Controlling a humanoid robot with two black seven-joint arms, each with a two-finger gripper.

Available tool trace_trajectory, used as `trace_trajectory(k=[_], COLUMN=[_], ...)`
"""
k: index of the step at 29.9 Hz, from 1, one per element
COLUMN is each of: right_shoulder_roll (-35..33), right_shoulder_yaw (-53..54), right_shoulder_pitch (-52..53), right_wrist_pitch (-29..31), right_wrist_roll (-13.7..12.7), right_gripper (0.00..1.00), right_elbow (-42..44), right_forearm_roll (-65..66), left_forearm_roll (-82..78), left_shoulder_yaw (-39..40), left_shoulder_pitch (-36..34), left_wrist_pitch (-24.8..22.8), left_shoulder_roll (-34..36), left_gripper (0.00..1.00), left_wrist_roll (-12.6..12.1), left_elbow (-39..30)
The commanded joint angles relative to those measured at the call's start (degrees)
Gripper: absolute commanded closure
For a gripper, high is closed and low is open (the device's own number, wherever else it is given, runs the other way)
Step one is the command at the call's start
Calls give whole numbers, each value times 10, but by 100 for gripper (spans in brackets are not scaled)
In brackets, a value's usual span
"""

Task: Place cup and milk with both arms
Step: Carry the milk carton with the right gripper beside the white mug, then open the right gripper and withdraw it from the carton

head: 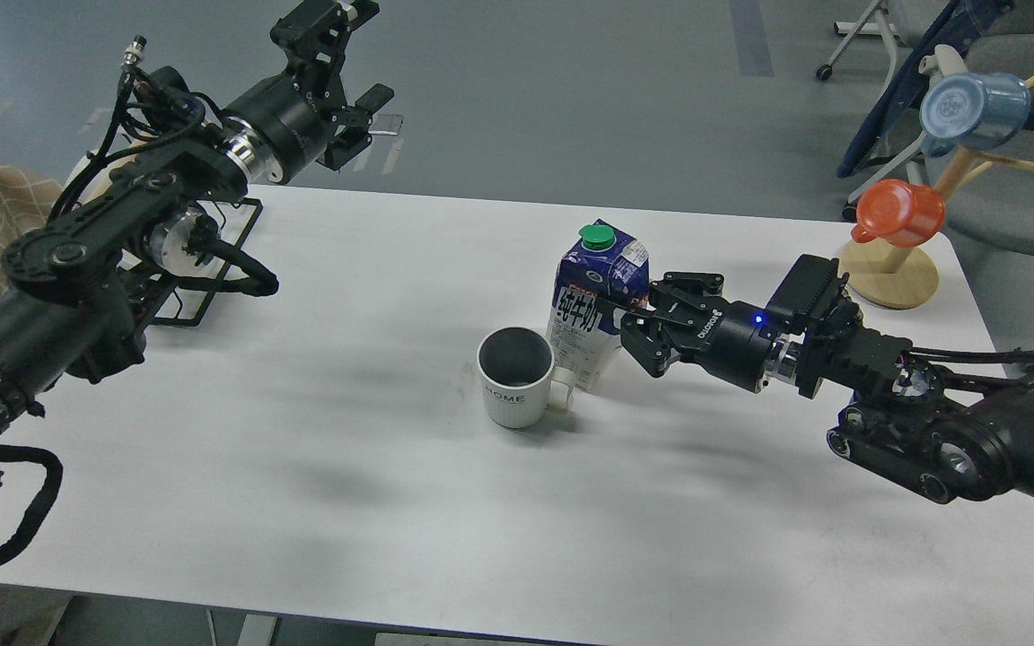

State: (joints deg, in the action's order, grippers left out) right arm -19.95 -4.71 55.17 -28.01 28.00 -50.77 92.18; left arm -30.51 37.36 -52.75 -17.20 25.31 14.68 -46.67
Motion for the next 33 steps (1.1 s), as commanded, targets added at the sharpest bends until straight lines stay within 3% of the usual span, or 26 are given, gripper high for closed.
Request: trace_trajectory(k=[1,12,18,24,33], right_shoulder_roll=[0,-11,-52,-131,-317], right_shoulder_yaw=[0,0,1,1,1], right_shoulder_pitch=[0,-1,-1,-1,-18], right_wrist_pitch=[0,0,0,0,0], right_wrist_roll=[0,0,0,0,0], right_gripper=[38,23,17,14,13], right_elbow=[0,-8,-44,-126,-326], right_forearm_roll=[-2,-5,-7,-9,-10], left_forearm_roll=[0,0,-1,-1,-2], left_shoulder_yaw=[0,0,0,0,0], left_shoulder_pitch=[0,-1,-1,-1,0], left_wrist_pitch=[0,0,0,0,0], left_shoulder_roll=[0,2,2,2,2], left_gripper=[3,3,3,3,3], left_wrist_roll=[1,0,0,0,0], left_elbow=[0,-2,-2,-3,-6])
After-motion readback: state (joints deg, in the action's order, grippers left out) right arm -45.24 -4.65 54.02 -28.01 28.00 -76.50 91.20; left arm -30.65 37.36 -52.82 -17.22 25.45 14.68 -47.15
